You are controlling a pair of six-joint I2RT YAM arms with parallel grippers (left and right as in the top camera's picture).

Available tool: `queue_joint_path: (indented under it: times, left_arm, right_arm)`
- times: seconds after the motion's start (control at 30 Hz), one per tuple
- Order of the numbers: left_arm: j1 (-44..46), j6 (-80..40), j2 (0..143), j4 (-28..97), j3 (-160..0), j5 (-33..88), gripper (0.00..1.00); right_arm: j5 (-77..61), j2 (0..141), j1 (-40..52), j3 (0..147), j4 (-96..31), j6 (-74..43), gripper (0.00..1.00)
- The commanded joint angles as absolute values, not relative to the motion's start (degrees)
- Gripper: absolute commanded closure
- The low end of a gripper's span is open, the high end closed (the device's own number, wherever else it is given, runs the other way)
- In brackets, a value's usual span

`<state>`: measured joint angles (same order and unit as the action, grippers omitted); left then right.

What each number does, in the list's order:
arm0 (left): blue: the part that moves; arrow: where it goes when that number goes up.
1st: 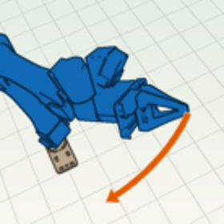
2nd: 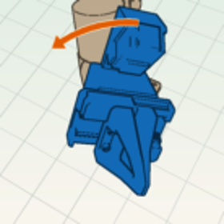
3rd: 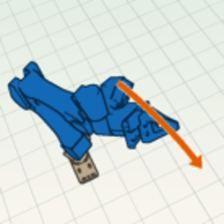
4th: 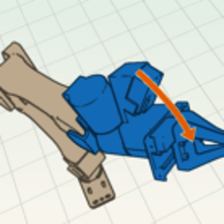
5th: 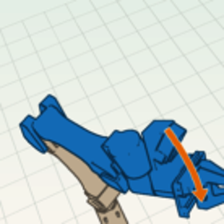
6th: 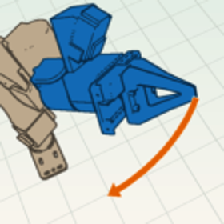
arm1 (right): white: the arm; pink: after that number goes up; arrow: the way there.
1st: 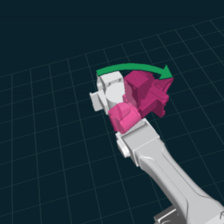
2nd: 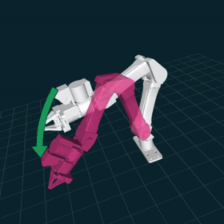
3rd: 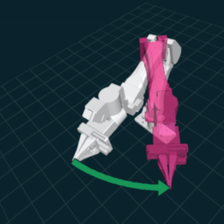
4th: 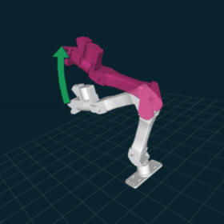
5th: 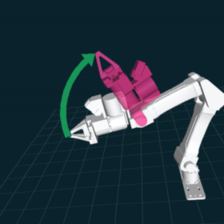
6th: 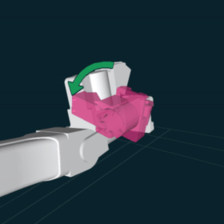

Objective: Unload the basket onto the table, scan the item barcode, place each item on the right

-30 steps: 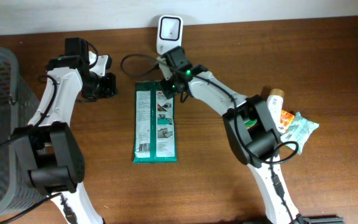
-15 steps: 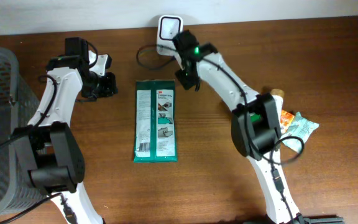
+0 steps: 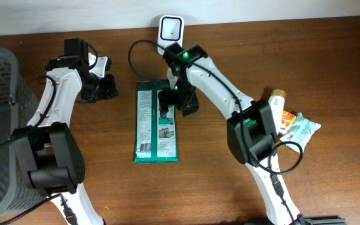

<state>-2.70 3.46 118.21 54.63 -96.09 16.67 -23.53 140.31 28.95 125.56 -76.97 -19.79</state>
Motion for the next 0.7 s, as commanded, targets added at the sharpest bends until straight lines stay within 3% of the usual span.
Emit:
queue_joint_path:
  times: [0.0,0.67]
  left_arm:
    - [-2.98,4.32,118.19,54.7,-96.33,16.71,0.91]
    - [-2.98,4.36,118.19,55.22,-93.47,16.73,0.95]
  right_arm:
    - [-24.84,140.31,28.86,123.96,-75.07,-21.96,0.26]
    - [-23.35,141.29,30.5,122.02,-69.97,-23.09,0.25]
